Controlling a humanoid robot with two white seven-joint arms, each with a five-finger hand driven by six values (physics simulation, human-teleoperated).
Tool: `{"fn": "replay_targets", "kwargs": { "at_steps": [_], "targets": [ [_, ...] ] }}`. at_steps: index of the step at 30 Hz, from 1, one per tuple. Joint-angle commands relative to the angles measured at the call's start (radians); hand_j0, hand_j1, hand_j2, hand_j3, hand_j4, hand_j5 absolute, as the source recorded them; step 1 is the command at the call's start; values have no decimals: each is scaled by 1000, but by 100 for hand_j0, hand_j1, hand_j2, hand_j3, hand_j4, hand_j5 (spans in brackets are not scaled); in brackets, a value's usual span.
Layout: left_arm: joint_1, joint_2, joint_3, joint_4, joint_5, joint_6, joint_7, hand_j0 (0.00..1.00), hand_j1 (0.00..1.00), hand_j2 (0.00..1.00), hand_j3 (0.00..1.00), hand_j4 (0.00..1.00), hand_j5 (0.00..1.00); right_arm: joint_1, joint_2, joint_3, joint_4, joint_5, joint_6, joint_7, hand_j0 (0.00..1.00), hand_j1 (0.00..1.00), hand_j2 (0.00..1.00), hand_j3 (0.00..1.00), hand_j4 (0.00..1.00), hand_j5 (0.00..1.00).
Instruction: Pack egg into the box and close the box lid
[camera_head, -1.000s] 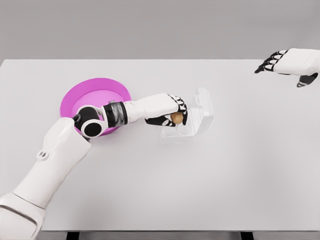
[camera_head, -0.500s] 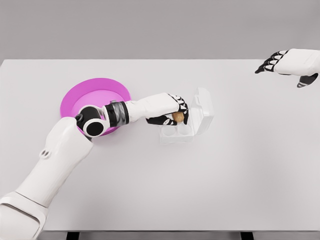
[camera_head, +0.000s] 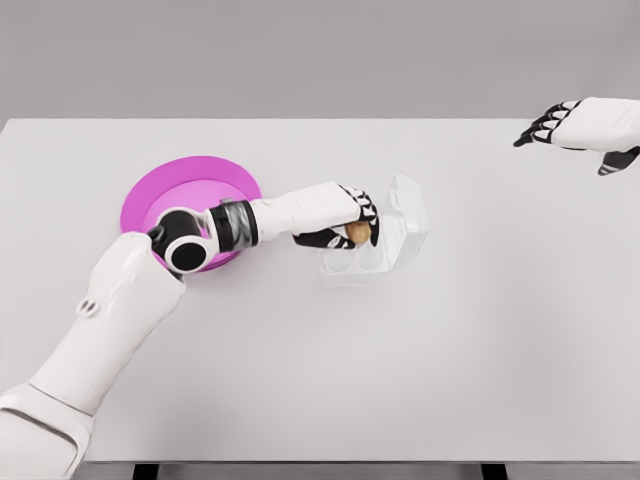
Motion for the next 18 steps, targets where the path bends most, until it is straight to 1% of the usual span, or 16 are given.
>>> {"fn": "replay_targets", "kwargs": {
  "at_steps": [1,4,6,7,9,18],
  "targets": [
    [0,2,2,-9,8,3,4,46,46,46,46,46,46,0,-1,-2,0,-3,1,0,100,100,100,100,100,100],
    [5,2,2,-27,8,3,4,48,48,48,48,48,48,0,-1,-2,0,-5,1,0,100,100,100,100,100,100],
    [6,5,2,-27,8,3,4,55,55,55,55,55,55,2,-1,-2,0,-5,1,0,100,100,100,100,100,100],
    [6,5,2,-27,8,3,4,56,56,56,56,56,56,0,-1,-2,0,-5,1,0,100,100,100,100,100,100],
    [6,5,2,-27,8,3,4,62,62,62,62,62,62,2,-4,-2,1,-5,1,0,100,100,100,100,100,100],
    [8,7,6,-27,8,3,5,67,67,67,67,67,67,0,-6,-2,0,-5,1,0,100,100,100,100,100,100]
  ]
}}
